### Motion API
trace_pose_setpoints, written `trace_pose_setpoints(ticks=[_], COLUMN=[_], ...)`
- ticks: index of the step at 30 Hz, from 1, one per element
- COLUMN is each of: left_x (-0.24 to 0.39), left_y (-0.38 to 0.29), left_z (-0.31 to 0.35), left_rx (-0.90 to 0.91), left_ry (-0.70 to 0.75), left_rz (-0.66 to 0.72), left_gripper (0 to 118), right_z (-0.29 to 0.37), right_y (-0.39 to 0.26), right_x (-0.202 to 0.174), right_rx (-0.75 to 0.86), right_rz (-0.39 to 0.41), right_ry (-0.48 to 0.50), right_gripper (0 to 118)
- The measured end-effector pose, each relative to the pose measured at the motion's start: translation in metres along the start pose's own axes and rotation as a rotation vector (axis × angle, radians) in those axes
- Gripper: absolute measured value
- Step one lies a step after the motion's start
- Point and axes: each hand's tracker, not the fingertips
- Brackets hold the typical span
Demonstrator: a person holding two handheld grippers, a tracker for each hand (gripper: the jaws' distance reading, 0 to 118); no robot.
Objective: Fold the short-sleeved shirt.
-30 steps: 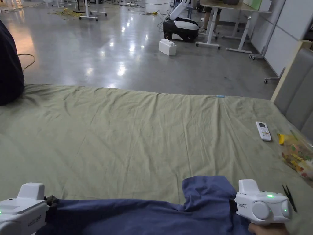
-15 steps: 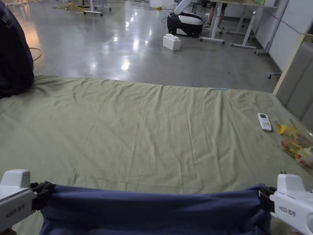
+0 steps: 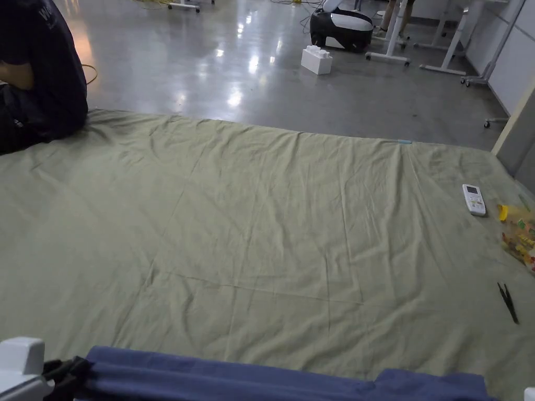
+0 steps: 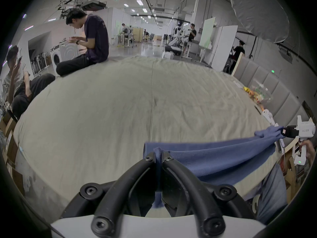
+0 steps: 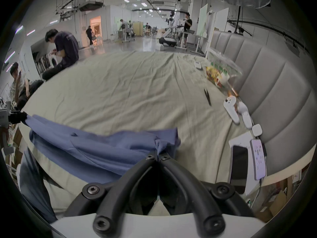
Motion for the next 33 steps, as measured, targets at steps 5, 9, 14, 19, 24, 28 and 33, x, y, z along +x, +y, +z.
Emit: trace_pose_setpoints(ticks=[5, 9, 14, 19, 24, 28, 33], left_x=[-0.006, -0.006, -0.003, 0.01, 0.035, 0.077, 0.128], left_y=[-0.035, -0.05, -0.041, -0.015, 0.027, 0.062, 0.094], left_z=[-0.024, -0.041, -0.038, -0.026, -0.019, -0.018, 0.0], left_rx=[-0.117, -0.155, -0.15, -0.075, 0.096, 0.276, 0.5], left_ry=[0.016, 0.036, 0.045, 0.126, 0.087, 0.129, 0.134], left_rz=[0.035, 0.027, 0.031, -0.041, -0.033, -0.061, -0.092], left_gripper=[5, 5, 11, 60, 60, 60, 59], right_z=[-0.032, -0.046, -0.032, -0.015, 0.005, 0.014, 0.018], right_y=[-0.034, -0.046, -0.042, -0.026, 0.012, 0.049, 0.088], right_x=[-0.003, -0.011, -0.031, -0.024, -0.028, -0.053, -0.094], right_rx=[-0.07, -0.089, -0.067, -0.016, 0.219, 0.428, 0.661], right_rz=[0.001, -0.01, 0.024, 0.059, -0.003, -0.041, 0.011], right_ry=[-0.027, -0.036, -0.071, -0.154, -0.16, -0.131, -0.124], right_gripper=[1, 1, 7, 88, 93, 93, 83])
